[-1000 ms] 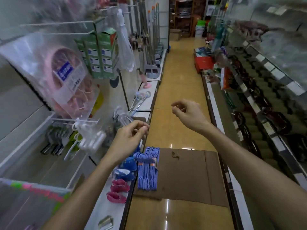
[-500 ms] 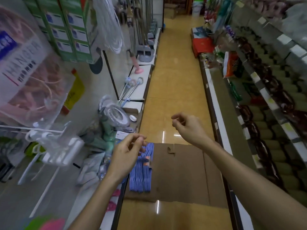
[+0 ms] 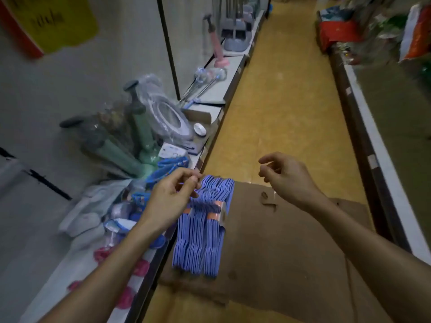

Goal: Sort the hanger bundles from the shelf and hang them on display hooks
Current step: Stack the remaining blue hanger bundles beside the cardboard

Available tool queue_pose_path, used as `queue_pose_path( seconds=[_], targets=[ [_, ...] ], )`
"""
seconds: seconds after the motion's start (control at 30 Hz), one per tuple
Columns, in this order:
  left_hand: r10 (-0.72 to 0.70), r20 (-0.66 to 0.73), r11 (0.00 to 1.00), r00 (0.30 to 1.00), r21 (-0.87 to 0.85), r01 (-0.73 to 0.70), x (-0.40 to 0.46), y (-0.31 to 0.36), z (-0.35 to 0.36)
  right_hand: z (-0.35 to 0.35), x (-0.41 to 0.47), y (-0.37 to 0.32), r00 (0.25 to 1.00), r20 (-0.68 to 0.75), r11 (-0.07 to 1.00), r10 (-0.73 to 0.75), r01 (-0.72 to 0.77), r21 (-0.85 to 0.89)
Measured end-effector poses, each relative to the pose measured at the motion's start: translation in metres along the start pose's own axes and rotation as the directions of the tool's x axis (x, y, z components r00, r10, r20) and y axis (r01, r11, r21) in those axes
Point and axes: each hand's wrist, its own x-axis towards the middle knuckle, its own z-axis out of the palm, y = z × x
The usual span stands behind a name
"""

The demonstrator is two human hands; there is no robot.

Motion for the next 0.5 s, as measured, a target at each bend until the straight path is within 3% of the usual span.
queue_pose_path(
  seconds=[0.23,0.43,0.5],
  targets=[
    [0.012,-0.083,1.000,0.997,-0.019,-0.014,0.015,-0.151,0.046,0.123,0.023,0.116,1.000,0.020,1.000,-0.006,0.007,-0.014],
    [-0.020,-0.155,1.000,0.988,0.001,0.021,0.023,-0.211,0.063,0.174,0.029,0.159,0.999,0.035,0.999,-0.021,0.022,-0.025],
    [0.012,-0.145,0.996,0.989,0.089,0.001,0.031,-0.223,0.068,0.190,0.029,0.171,0.999,0.053,1.000,-0.006,0.005,0.005]
  ],
)
